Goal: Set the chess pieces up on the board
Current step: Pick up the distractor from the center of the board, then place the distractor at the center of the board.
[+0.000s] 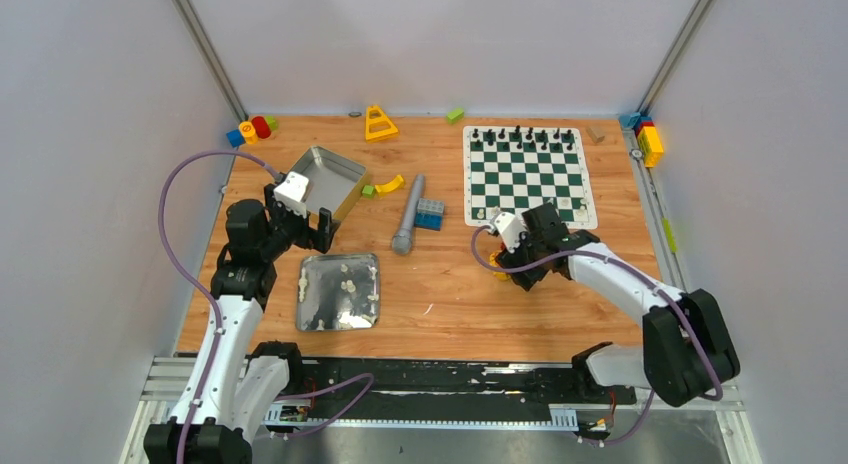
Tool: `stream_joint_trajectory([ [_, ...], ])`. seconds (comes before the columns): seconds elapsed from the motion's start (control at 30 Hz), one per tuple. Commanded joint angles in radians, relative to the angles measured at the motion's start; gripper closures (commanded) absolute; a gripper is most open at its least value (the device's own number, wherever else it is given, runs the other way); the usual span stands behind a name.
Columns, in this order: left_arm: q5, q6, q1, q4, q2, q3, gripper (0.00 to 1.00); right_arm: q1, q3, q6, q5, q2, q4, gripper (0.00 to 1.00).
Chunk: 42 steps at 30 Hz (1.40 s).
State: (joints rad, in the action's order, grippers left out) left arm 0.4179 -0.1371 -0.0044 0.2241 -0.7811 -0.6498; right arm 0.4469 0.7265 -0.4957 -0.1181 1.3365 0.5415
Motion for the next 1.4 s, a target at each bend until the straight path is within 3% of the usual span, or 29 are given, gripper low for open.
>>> stream_joint_trajectory([
  [0.0, 0.021, -0.016, 0.000, -0.008, 0.000, -0.039, 0.00, -0.143, -0.021, -0.028, 0.037, -0.122, 0.052, 0.81],
  [0.23, 0.034, -0.017, 0.000, -0.004, -0.006, -0.042, 0.00, -0.586, -0.069, -0.200, -0.010, -0.201, 0.088, 0.82],
  [0.43, 0.035, -0.020, 0.000, -0.002, -0.004, -0.044, 0.00, -0.907, -0.067, -0.334, -0.062, -0.157, 0.067, 0.82],
  [0.57, 0.037, -0.020, 0.000, -0.002, -0.004, -0.044, 0.00, -1.028, -0.035, -0.360, -0.064, -0.079, 0.024, 0.80],
  [0.63, 0.039, -0.020, 0.000, -0.002, -0.002, -0.044, 0.00, -1.048, -0.030, -0.358, -0.050, -0.051, -0.003, 0.72],
  [0.73, 0.041, -0.021, 0.000, 0.000, -0.002, -0.042, 0.00, -1.047, -0.021, -0.338, -0.065, -0.040, -0.012, 0.51],
  [0.83, 0.039, -0.024, 0.000, 0.000, -0.006, -0.041, 0.00, -1.036, 0.011, -0.310, -0.146, -0.065, 0.030, 0.19],
  [0.9, 0.037, -0.023, 0.000, -0.001, -0.012, -0.040, 0.00, -1.014, 0.034, -0.291, -0.208, -0.100, 0.069, 0.05],
  [1.03, 0.039, -0.024, 0.000, 0.000, -0.023, -0.040, 0.00, -0.900, 0.080, -0.250, -0.320, -0.200, 0.130, 0.00],
  [1.17, 0.034, -0.026, 0.000, 0.000, -0.031, -0.040, 0.00, -0.648, 0.102, -0.154, -0.356, -0.255, 0.073, 0.00],
  [1.37, 0.014, -0.031, 0.000, 0.000, -0.028, -0.038, 0.00, -0.196, 0.224, -0.051, -0.283, -0.076, -0.072, 0.03],
])
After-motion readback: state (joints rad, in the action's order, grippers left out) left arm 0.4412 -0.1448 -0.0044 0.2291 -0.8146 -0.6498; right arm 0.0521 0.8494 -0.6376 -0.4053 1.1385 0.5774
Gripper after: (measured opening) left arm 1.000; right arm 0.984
